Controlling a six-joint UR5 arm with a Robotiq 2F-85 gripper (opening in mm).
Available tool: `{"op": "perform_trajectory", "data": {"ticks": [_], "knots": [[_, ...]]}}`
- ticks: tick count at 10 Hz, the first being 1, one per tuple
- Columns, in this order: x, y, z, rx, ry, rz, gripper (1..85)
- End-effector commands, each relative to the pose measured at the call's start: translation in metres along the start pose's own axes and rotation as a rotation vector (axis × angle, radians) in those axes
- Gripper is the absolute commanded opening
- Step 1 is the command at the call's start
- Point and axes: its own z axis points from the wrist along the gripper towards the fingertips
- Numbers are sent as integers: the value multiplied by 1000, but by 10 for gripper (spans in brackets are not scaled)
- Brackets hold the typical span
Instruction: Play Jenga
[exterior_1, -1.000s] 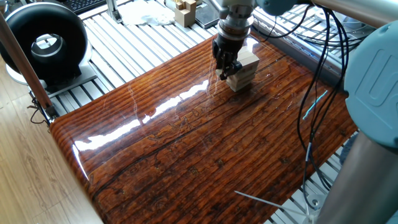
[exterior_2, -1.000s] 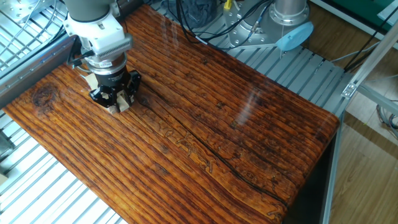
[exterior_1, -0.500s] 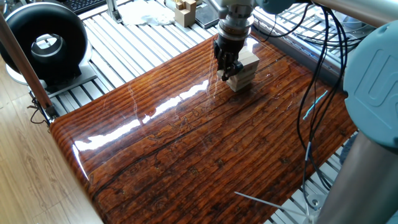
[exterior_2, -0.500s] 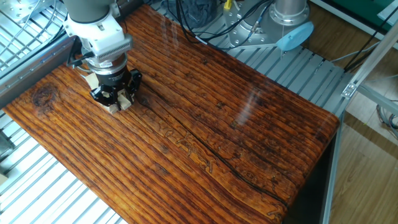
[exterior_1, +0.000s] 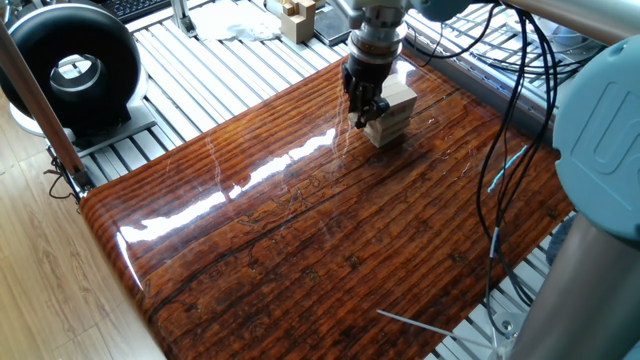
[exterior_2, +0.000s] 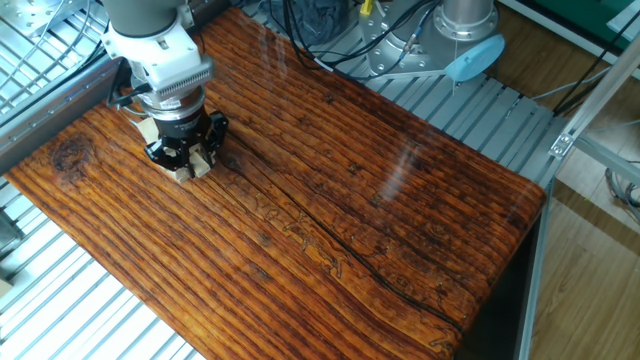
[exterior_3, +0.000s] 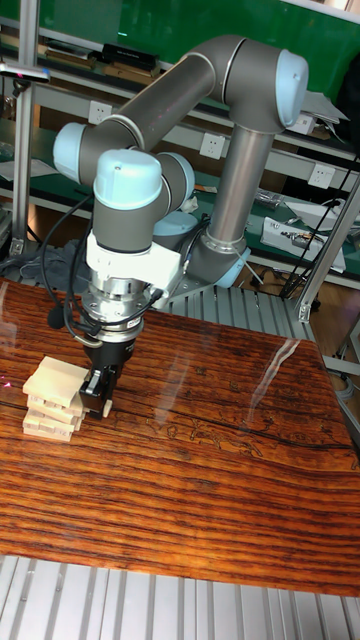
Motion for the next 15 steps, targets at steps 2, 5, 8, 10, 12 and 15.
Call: {"op": "perform_trajectory", "data": {"ticks": [2, 5, 8, 10, 12, 15], "knots": [[-2, -1, -2, 3, -7, 7, 313], [-2, -3, -2, 7, -10, 1, 303], [-2, -4, -1, 12, -8, -3, 293], [-2, -4, -2, 12, -10, -2, 290], [-4, -4, -2, 12, -14, 0, 290], [-5, -5, -2, 15, -20, 3, 287]]}}
